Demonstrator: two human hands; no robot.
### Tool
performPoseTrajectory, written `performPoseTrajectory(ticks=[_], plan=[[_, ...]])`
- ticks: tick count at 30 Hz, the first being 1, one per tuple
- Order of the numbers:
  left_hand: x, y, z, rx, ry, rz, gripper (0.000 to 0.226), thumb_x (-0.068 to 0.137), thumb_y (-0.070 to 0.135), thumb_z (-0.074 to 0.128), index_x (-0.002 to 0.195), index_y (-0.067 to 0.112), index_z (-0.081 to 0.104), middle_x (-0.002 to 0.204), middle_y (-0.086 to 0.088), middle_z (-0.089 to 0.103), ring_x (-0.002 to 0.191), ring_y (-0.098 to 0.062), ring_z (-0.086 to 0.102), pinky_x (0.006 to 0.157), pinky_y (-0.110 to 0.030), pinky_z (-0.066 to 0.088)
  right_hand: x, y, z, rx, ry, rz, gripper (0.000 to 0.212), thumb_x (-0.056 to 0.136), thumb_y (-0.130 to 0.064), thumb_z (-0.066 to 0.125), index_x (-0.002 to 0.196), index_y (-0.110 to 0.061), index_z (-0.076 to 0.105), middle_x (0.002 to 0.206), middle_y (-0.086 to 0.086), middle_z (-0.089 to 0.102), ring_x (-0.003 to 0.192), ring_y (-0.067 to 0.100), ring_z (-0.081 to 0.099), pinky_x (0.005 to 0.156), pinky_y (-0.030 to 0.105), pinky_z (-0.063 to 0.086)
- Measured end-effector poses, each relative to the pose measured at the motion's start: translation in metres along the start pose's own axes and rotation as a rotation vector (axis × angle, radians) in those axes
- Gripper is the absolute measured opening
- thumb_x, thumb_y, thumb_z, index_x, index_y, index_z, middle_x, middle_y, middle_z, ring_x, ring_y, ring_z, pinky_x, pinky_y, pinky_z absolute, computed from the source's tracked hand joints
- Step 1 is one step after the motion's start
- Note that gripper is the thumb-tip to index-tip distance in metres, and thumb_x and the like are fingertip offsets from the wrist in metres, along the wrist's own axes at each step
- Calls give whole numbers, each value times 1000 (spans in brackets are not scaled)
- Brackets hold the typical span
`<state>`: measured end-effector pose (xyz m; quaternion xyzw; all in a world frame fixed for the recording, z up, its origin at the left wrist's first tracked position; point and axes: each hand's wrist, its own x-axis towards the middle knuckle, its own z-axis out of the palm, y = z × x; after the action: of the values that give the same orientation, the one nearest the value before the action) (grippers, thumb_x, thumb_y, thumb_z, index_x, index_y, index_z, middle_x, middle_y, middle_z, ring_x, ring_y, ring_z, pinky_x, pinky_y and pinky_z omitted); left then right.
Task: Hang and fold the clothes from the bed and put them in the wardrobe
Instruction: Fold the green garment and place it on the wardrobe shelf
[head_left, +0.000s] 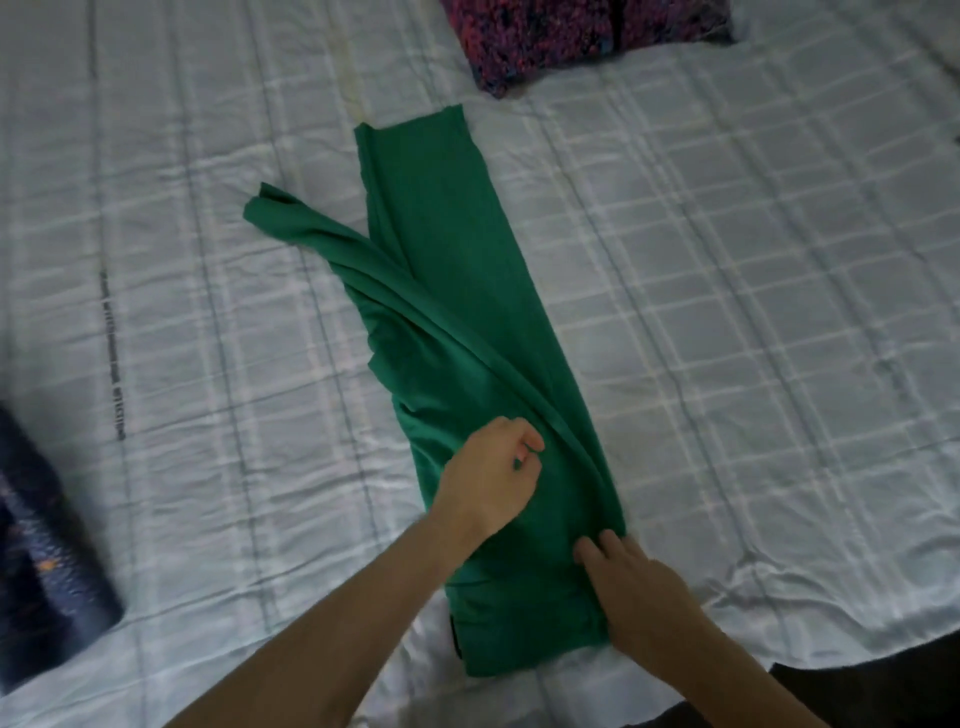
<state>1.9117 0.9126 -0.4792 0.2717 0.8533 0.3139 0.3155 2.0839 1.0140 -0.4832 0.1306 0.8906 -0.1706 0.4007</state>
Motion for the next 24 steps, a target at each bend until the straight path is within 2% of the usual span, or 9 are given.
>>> performPoseTrajectory(ticks=[3, 5, 8, 10, 14, 18, 21, 22, 24], plan=[[3, -37, -40, -44, 99, -54, 14, 91, 13, 56, 97, 23, 65, 95, 10, 52, 79, -2, 51, 76, -17, 41, 12, -18, -38, -128, -223, 52, 43, 91, -21, 54, 130, -15, 40, 129, 8, 44, 114, 27, 53, 88, 39, 48], [7, -64, -64, -24, 164, -75, 18, 90, 10, 57, 102, 20, 65, 100, 8, 51, 87, -8, 53, 82, -18, 40, 19, -38, -63, -216, -225, 56, 29, 93, -22, 52, 121, -13, 51, 122, 8, 54, 109, 28, 59, 88, 38, 48], [13, -97, -95, -43, 259, -114, 23, 89, 8, 57, 110, 17, 64, 108, 2, 49, 96, -14, 52, 89, -20, 39, 42, -71, -86, -162, 72, -46, 26, 95, -29, 46, 117, -16, 53, 116, 3, 54, 108, 24, 57, 83, 36, 47], [20, -112, -115, -88, 288, -151, 19, 92, 11, 55, 109, 18, 61, 110, 0, 49, 96, -16, 52, 88, -21, 40, 66, -88, -98, -77, 248, -165, 37, 95, -31, 46, 130, -19, 47, 125, -1, 47, 114, 19, 50, 87, 35, 48], [46, -135, -155, -169, 303, -239, 19, 96, 17, 51, 114, 16, 57, 114, -3, 53, 94, -14, 53, 78, -24, 42, 121, -107, -130, -4, 323, -231, 51, 96, -24, 45, 145, -19, 32, 144, -3, 34, 122, 20, 45, 95, 36, 46], [71, -149, -185, -228, 303, -261, 19, 99, 16, 46, 111, 15, 61, 98, 0, 59, 71, -9, 56, 52, -10, 42, 158, -115, -166, 56, 332, -148, 61, 97, -22, 44, 152, -20, 19, 146, -3, 32, 103, 24, 58, 84, 37, 50], [94, -155, -196, -194, 284, -241, 20, 99, 15, 45, 108, 13, 64, 91, 5, 56, 72, 0, 52, 53, -3, 39, 179, -118, -190, 25, 459, -13, 74, 96, -30, 46, 155, -22, 1, 139, 1, 36, 86, 24, 58, 65, 33, 44], [102, -155, -200, -169, 297, -237, 21, 99, 15, 46, 106, 11, 65, 89, 7, 55, 72, 1, 51, 54, -2, 39, 189, -118, -199, 50, 495, 98, 75, 97, -35, 45, 155, -18, 0, 140, 4, 36, 90, 26, 59, 64, 32, 42], [118, -157, -203, -162, 333, -269, 23, 98, 14, 46, 102, 8, 67, 85, 9, 55, 71, 0, 52, 54, -5, 38, 207, -116, -219, 115, 454, 344, 68, 98, -44, 39, 150, -6, 18, 143, 10, 38, 107, 31, 56, 72, 36, 40]])
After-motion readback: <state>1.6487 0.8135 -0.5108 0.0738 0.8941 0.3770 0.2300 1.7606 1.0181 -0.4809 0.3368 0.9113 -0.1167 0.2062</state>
